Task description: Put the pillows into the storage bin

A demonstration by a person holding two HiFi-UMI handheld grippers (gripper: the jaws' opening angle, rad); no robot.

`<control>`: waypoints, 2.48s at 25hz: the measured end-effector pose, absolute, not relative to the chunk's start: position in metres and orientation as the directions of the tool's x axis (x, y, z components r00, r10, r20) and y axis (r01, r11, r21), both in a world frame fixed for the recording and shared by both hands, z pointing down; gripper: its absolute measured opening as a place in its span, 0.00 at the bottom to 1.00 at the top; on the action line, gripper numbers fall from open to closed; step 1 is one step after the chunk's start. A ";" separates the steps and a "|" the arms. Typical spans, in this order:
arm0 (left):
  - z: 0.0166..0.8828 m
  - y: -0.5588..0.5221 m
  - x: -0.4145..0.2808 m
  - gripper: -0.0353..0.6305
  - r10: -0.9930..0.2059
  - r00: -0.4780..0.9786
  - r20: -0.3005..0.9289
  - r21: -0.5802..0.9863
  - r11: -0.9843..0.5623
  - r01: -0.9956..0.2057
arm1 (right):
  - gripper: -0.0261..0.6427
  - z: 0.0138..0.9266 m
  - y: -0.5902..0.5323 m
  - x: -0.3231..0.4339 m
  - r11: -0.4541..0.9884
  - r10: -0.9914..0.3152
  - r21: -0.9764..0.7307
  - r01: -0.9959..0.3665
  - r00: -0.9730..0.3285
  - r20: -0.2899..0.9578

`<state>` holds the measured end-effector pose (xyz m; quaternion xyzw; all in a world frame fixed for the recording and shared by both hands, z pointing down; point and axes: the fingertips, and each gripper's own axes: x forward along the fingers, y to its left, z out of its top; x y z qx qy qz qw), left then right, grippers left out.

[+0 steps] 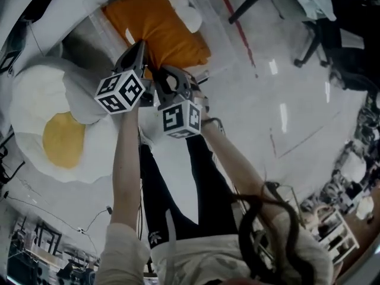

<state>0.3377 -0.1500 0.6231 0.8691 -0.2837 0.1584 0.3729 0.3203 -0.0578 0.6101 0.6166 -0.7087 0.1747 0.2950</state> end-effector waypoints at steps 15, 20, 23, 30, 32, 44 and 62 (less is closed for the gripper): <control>0.662 -0.145 0.297 0.38 -0.419 0.676 0.606 0.495 -0.466 -0.733 | 0.43 0.669 -0.041 0.339 0.112 -0.665 0.011 -0.994 -0.066 0.744; 0.633 -0.163 0.301 0.38 -0.448 0.682 0.578 0.494 -0.474 -0.729 | 0.43 0.641 -0.068 0.346 0.097 -0.703 0.006 -0.995 -0.064 0.708; 0.602 -0.171 0.306 0.38 -0.473 0.697 0.540 0.489 -0.498 -0.716 | 0.43 0.612 -0.091 0.354 0.088 -0.752 0.033 -0.996 -0.045 0.658; 0.453 -0.151 0.267 0.38 -0.551 0.742 0.382 0.497 -0.554 -0.668 | 0.43 0.466 -0.103 0.328 0.054 -0.800 -0.061 -0.997 -0.079 0.595; 0.402 -0.135 0.249 0.38 -0.587 0.733 0.343 0.444 -0.586 -0.677 | 0.43 0.419 -0.095 0.318 0.073 -0.822 -0.053 -0.996 -0.090 0.562; 0.169 -0.045 0.183 0.10 -0.801 0.557 0.220 0.083 -0.554 -0.828 | 0.13 0.197 -0.041 0.284 0.196 -0.906 -0.080 -0.977 -0.212 0.366; 0.142 -0.037 0.187 0.06 -0.881 0.456 0.124 0.089 -0.448 -0.890 | 0.05 0.151 -0.016 0.289 0.302 -0.937 0.100 -0.948 -0.276 0.216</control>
